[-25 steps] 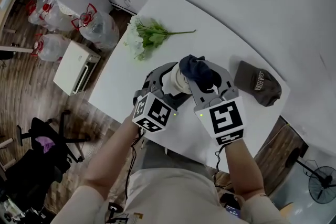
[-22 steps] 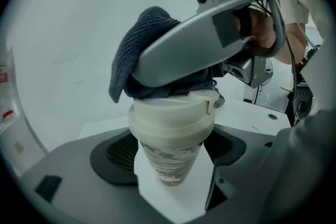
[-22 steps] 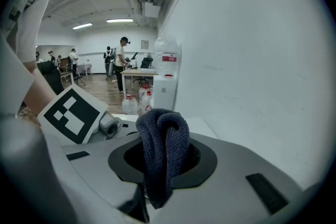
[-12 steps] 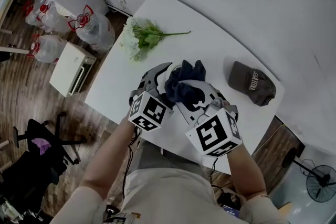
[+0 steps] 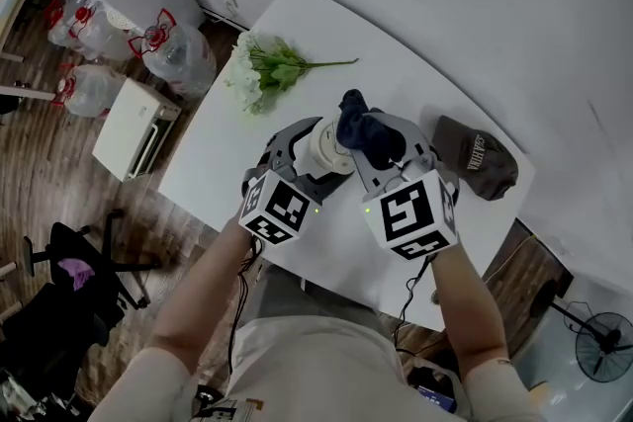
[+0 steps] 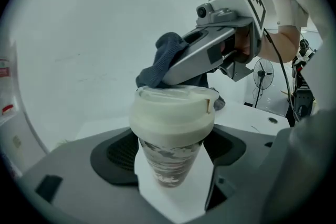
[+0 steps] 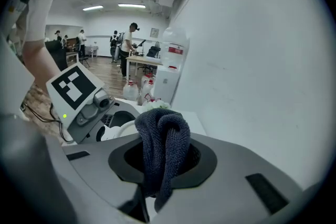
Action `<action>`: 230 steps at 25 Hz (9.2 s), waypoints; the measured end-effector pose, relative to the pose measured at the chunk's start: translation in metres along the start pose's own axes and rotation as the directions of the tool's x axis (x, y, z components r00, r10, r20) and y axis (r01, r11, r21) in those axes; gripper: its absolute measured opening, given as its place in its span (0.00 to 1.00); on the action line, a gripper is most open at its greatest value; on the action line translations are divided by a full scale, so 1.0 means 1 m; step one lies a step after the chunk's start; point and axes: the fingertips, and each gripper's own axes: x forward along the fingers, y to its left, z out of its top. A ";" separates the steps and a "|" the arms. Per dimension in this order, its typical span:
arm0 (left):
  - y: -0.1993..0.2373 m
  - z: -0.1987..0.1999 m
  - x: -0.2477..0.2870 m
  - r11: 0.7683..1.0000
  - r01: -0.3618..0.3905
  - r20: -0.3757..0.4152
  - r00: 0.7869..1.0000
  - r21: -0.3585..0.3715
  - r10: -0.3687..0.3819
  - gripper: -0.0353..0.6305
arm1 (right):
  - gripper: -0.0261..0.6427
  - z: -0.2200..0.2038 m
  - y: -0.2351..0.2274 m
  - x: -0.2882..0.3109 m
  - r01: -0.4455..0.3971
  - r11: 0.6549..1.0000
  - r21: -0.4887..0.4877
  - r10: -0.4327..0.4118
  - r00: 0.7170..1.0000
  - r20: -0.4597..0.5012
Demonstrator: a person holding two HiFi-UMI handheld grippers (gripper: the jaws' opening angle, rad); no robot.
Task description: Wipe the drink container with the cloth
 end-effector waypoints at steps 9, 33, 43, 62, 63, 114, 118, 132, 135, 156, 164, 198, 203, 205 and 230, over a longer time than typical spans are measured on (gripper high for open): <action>0.001 -0.001 0.002 1.000 -0.012 -0.044 0.999 -0.008 0.011 0.66 | 0.19 0.025 0.056 0.007 -0.098 0.991 -0.094 0.103 0.994 0.045; 0.001 -0.002 0.003 1.000 0.005 -0.068 0.998 -0.030 -0.007 0.66 | 0.19 0.024 0.032 0.006 0.010 0.999 -0.039 -0.006 0.997 0.081; 0.001 0.000 0.002 0.990 0.047 -0.071 0.996 -0.137 -0.057 0.66 | 0.19 -0.011 0.067 -0.038 -0.160 0.987 0.016 0.158 0.985 0.071; -0.002 -0.001 -0.002 0.989 0.110 -0.114 0.986 -0.103 -0.121 0.66 | 0.19 -0.074 0.030 0.000 -0.063 0.998 0.001 0.063 0.993 -0.103; -0.001 0.000 -0.001 0.989 0.108 -0.114 0.986 -0.103 -0.120 0.66 | 0.19 -0.078 0.030 0.006 -0.067 0.998 -0.002 0.066 0.992 -0.110; 0.001 -0.008 -0.004 0.988 0.089 -0.175 0.978 -0.127 -0.111 0.66 | 0.21 -0.092 0.053 0.016 -0.039 0.940 -0.339 -0.015 0.988 -0.157; 0.001 -0.008 -0.003 0.989 0.086 -0.188 0.976 -0.124 -0.109 0.66 | 0.21 -0.084 0.034 0.012 -0.009 0.921 -0.389 -0.047 0.990 -0.134; 0.002 -0.008 -0.002 0.989 0.092 -0.181 0.977 -0.118 -0.113 0.66 | 0.20 -0.157 0.067 0.097 -0.137 0.954 -0.267 0.070 0.967 -0.245; 0.001 -0.010 -0.003 0.988 0.089 -0.191 0.975 -0.125 -0.112 0.66 | 0.20 -0.152 0.081 0.082 -0.171 0.941 -0.292 0.092 0.960 -0.265; 0.000 -0.007 -0.001 0.986 0.084 -0.193 0.975 -0.143 -0.111 0.66 | 0.22 -0.134 0.048 0.075 -0.203 0.958 -0.201 0.128 0.934 -0.333; 0.002 -0.009 -0.002 0.987 0.069 -0.186 0.978 -0.144 -0.095 0.66 | 0.22 -0.144 0.081 0.078 -0.238 0.971 0.023 0.236 0.944 -0.229; -0.004 0.080 -0.137 0.968 -0.086 0.047 0.994 -0.238 0.100 0.65 | 0.22 0.008 -0.013 -0.176 0.037 0.863 0.505 -0.206 0.937 0.283; 0.013 0.134 -0.182 0.954 -0.148 0.159 0.968 -0.261 0.194 0.29 | 0.22 0.061 -0.022 -0.226 0.075 0.869 0.488 -0.298 0.867 0.399; 0.013 0.158 -0.199 0.958 -0.157 0.208 0.956 -0.240 0.209 0.29 | 0.21 0.078 -0.021 -0.246 0.089 0.876 0.474 -0.323 0.838 0.440; -0.054 0.228 -0.299 0.971 -0.237 0.369 0.906 0.041 0.206 0.11 | 0.20 0.115 0.051 -0.352 0.167 0.891 0.423 -0.398 0.737 0.547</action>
